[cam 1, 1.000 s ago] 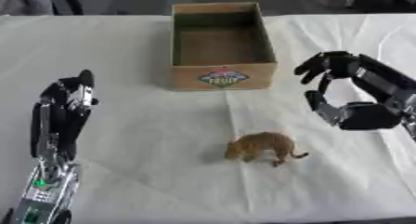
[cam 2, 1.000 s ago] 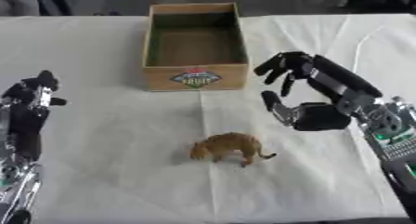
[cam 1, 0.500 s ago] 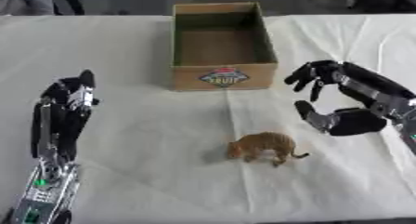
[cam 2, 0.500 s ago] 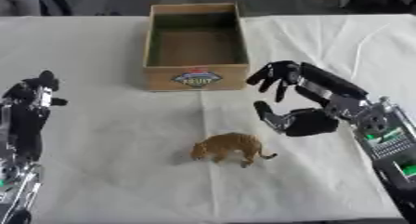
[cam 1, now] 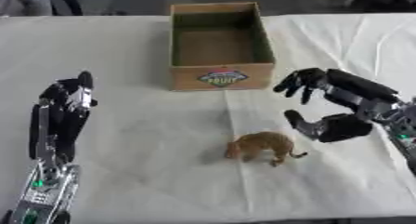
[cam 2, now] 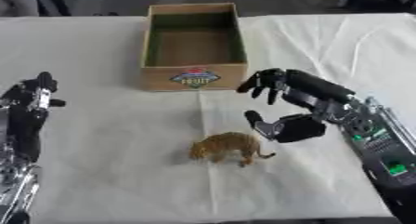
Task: Pick up objects on the table and place them in the box.
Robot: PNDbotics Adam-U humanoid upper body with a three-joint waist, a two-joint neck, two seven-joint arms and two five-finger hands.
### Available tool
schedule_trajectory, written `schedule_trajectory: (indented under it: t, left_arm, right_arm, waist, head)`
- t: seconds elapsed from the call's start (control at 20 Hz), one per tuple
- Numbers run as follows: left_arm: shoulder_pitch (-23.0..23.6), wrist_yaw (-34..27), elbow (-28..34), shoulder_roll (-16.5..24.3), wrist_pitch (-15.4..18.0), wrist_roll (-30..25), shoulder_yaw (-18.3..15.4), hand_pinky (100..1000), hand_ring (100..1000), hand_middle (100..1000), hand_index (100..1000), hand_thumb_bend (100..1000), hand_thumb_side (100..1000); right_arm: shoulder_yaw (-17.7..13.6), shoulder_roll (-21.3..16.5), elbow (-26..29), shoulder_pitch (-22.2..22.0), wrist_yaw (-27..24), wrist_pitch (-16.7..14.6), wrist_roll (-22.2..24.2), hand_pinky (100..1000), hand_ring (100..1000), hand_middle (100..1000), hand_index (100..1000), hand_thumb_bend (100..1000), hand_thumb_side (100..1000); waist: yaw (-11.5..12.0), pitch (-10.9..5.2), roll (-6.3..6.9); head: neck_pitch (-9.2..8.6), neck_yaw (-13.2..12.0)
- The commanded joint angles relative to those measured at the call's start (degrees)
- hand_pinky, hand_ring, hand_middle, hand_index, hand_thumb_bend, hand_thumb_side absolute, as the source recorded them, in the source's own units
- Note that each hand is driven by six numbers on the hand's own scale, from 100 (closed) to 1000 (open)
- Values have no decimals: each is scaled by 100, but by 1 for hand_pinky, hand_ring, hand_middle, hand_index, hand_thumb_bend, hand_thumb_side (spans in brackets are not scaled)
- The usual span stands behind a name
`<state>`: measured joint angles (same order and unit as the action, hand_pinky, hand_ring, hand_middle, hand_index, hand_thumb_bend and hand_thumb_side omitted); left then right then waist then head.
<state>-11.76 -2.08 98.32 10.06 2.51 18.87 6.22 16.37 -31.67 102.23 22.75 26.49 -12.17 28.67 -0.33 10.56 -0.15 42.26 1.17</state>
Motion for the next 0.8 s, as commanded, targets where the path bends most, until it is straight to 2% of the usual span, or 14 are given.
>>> schedule_trajectory:
  t: [0.05,0.5,0.8]
  left_arm:
    - [-42,-25,49,52,3,-17,17,532,752,485,569,353,497]
    - [-37,-30,44,49,0,-28,26,532,753,484,569,353,498]
    - [-33,-32,43,48,-2,-32,26,532,752,485,569,353,498]
  right_arm:
    - [43,0,-32,100,226,-91,34,556,734,772,859,100,514]
    - [259,209,-374,80,647,-222,11,565,734,772,862,100,563]
    - [299,313,-649,83,844,-218,-125,561,722,766,859,100,614]
  waist:
    - [9,-94,-1]
    - [18,-92,5]
    - [21,-93,10]
  head:
    - [11,22]
    - [21,39]
    - [22,48]
